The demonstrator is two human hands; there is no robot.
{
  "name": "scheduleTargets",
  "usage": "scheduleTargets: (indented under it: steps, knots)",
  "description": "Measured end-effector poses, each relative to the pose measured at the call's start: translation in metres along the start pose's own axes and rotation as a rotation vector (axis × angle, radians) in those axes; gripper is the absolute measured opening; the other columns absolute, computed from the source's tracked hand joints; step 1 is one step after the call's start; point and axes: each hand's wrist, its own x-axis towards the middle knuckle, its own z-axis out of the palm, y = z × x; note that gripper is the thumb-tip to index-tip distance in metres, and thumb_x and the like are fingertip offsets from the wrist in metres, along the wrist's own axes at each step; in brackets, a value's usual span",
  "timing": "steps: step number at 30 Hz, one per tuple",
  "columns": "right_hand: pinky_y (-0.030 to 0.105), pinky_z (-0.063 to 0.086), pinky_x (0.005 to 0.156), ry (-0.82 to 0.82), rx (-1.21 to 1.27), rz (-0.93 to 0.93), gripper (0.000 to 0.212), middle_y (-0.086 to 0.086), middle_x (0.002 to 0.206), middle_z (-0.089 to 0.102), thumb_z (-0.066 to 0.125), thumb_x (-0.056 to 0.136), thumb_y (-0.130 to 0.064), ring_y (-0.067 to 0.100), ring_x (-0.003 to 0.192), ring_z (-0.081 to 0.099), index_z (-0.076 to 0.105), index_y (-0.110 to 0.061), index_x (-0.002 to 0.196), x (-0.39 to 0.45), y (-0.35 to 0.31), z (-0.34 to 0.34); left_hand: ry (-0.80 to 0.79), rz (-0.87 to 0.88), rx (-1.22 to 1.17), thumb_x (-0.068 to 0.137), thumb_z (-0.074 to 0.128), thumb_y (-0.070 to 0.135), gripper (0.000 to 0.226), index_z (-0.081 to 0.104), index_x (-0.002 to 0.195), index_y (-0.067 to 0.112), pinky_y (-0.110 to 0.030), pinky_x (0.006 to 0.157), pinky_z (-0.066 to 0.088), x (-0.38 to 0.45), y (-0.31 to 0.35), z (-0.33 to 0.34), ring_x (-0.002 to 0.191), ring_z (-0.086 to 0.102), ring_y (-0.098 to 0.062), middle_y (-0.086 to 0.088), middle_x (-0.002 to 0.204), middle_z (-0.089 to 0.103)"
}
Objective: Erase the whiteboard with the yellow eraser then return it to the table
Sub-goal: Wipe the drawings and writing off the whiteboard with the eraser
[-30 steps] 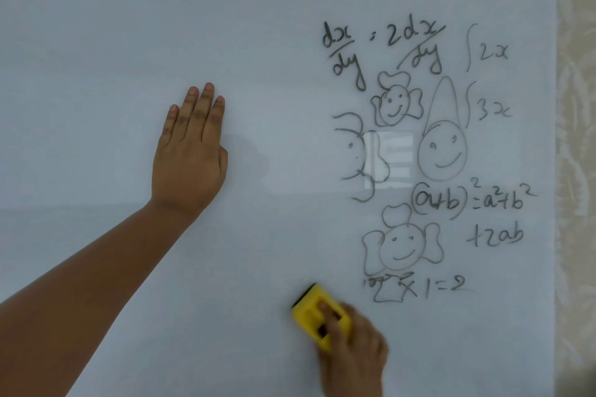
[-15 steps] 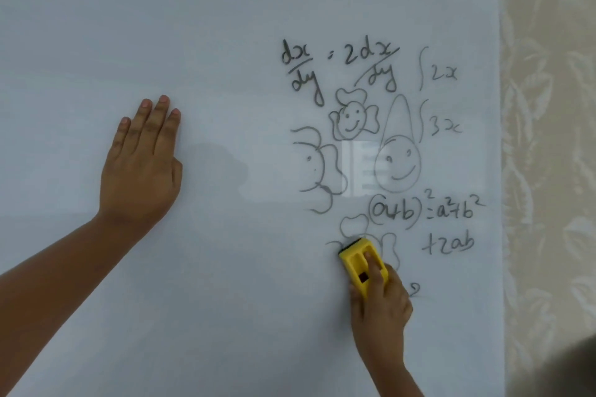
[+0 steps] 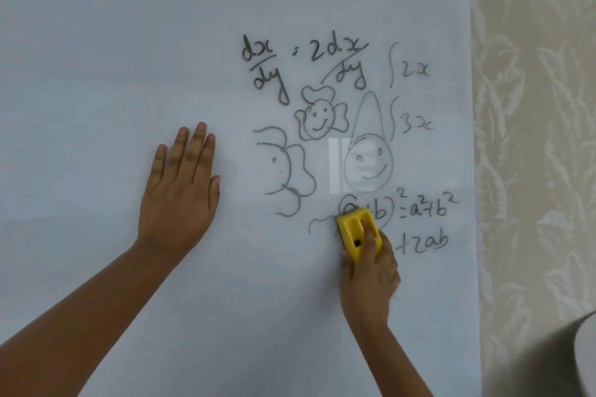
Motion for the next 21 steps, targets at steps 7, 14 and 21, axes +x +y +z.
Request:
scheduleTargets:
  steps: [7, 14, 21]
  knots:
    - [0.052, 0.043, 0.092, -0.101, 0.043, -0.345, 0.076, 0.016, 0.138, 0.046, 0.075, 0.069, -0.010, 0.039, 0.121, 0.048, 0.038, -0.027, 0.133, -0.043, -0.006, 0.006, 0.006, 0.003, 0.039, 0.099, 0.023, 0.025, 0.053, 0.027, 0.144, -0.003, -0.046, 0.115, 0.014, 0.002, 0.001, -0.001, 0.141, 0.021, -0.031, -0.018, 0.152, 0.025]
    - [0.055, 0.022, 0.111, -0.005, 0.068, 0.050, 0.059, 0.025, 0.146, 0.030, 0.058, 0.089, -0.014, 0.044, 0.135, 0.024, 0.030, -0.011, 0.141, 0.034, 0.040, -0.004, 0.002, -0.008, 0.037, 0.098, 0.024, 0.025, 0.053, 0.027, 0.143, -0.003, -0.047, 0.115, 0.014, 0.002, 0.003, -0.002, 0.141, 0.021, -0.032, -0.019, 0.151, 0.027]
    - [0.061, 0.030, 0.101, -0.130, 0.037, -0.257, 0.043, 0.020, 0.142, 0.041, 0.043, 0.093, -0.034, 0.047, 0.132, 0.031, 0.035, -0.026, 0.135, -0.028, 0.068, -0.005, 0.019, 0.011, 0.044, 0.098, 0.022, 0.026, 0.054, 0.026, 0.144, -0.003, -0.047, 0.115, 0.013, 0.002, 0.002, 0.000, 0.141, 0.021, -0.032, -0.019, 0.151, 0.027]
